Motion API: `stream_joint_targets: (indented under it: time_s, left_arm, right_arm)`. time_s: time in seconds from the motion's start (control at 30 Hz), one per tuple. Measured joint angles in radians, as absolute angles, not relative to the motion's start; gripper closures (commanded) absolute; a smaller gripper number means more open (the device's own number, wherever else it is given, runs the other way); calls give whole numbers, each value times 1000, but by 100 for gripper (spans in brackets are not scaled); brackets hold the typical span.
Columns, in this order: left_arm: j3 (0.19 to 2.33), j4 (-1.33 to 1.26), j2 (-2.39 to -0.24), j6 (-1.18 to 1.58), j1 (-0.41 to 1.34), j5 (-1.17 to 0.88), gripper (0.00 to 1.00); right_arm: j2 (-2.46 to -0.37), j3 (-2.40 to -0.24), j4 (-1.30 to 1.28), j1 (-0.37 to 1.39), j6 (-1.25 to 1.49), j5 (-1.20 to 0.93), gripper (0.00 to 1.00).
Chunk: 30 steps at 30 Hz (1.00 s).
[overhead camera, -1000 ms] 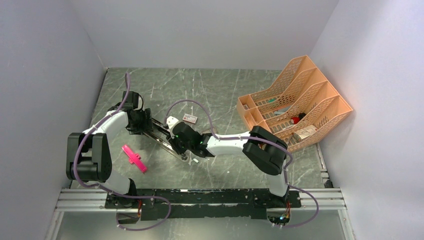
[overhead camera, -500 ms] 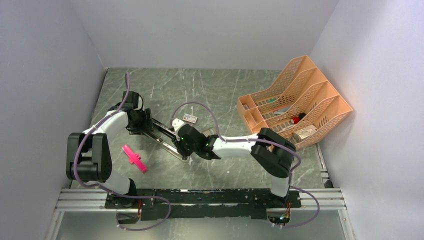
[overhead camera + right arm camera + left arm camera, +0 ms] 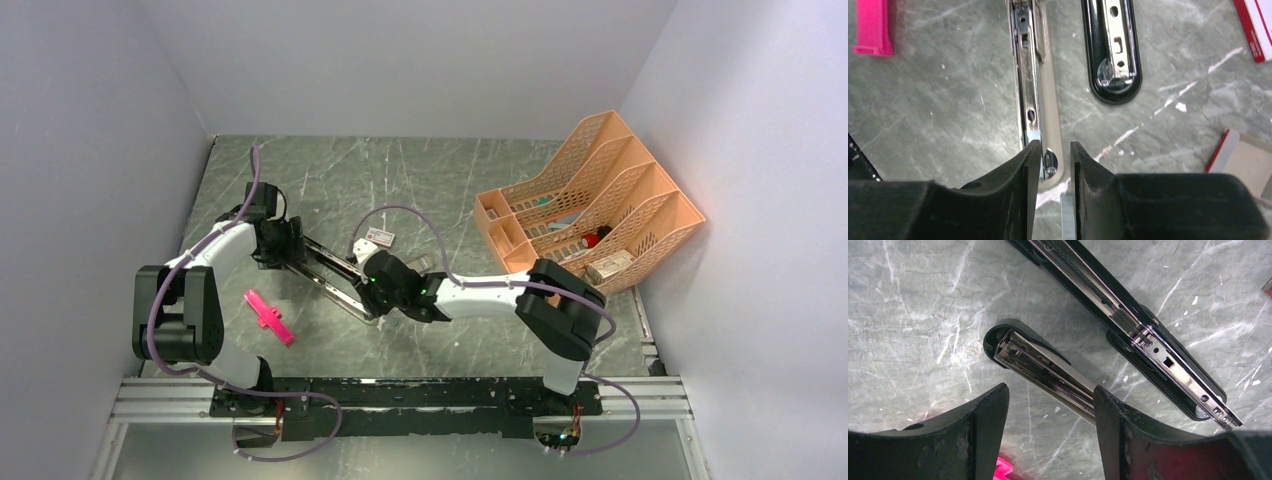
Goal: Load the staples into the stapler
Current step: Adjust the staple in the stapler.
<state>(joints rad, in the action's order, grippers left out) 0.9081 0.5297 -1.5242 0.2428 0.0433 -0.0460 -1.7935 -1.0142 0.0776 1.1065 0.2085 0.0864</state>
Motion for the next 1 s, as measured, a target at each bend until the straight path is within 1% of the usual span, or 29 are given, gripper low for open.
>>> stream_joint_targets:
  time_s: [0.17,0.23,0.4,0.5,0.7,0.8,0.9,1.0]
  left_arm:
    - [908,530,-1524,243,43,-46,31]
    - [908,531,-1521,242,43,-46,31]
    - [908,537,-1490,242,43,-46,31]
    - [908,538,-1462,242,43,-46,31]
    - [908,538,-1415,242,43,-39,31]
    - [908,538,-1406,242,43,-34,32]
    - [908,538,-1405,242,43,-28,32]
    - [908,538,-1405,242,43,-25,32]
  right_arm:
    - [-1729,-948,108,1106,203,90,69]
    - [-1684,-902,160,1106,198,96,68]
    - [-1526,-725,384,1111,178,103,68]
    - [-1475,-616,524,1113,164,113,68]
    - [-1459,-384,797,1115,146,124,68]
    - [-1493,-279,974,1119,128,123,68]
    - [-1569,-223,1114,1137,102,121,68]
    - [-1640,-216,1217,1174,66,126,68]
